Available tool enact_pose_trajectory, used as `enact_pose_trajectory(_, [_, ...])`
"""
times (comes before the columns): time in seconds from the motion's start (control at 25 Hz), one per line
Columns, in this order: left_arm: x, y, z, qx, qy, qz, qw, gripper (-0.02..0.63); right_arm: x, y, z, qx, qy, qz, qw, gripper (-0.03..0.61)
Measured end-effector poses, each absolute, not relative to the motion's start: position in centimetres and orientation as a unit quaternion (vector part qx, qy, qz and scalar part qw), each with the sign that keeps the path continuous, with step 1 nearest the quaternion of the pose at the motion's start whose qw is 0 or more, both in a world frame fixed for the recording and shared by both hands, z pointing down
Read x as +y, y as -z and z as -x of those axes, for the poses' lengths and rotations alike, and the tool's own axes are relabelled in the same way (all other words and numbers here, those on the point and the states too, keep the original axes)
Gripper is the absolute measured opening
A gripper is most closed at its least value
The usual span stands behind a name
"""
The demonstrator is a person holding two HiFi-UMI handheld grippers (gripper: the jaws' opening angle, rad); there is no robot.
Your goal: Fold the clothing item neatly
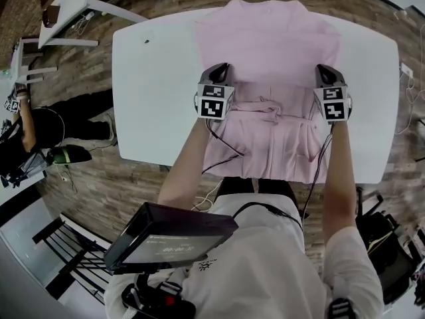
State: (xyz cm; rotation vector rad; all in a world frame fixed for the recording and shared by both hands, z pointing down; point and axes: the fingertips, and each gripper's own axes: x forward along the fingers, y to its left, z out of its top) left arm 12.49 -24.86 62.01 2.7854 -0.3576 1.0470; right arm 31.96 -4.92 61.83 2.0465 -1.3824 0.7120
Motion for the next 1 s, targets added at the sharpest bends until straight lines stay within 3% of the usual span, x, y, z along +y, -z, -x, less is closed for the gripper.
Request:
enact_pose_trajectory(0.28, [-25.4,-61.5,-12.2,-0.137,-0.335,-0.929,0.075,0.003,-5.0,-61.3,-31.8,-0.529,-0.265,-0.760,0.270,0.003])
enact_pose_trajectory(0.52, [-24.8,-56.8,-13.7,-0.109,-0.298,-0.945,0.076,0.003,-6.4,-56.3,-32.0,-0.579,-0.227,-0.753,0.214,0.003])
enact_pose_trajectory(0.8, [-28.2,-51.7,-19.4,-0.035,-0.281,-0.959,0.008,0.002,-11.2,-50.5,-34.3,-0.634,-0.167,-0.729,0.197,0.003])
enact_pose_trajectory(1.0, [-32.7,-51.7,-24.7,0.030,-0.287,-0.957,0.014,0.002,-15.7,-49.5,-38.1,-0.661,-0.150,-0.707,0.201,0.003])
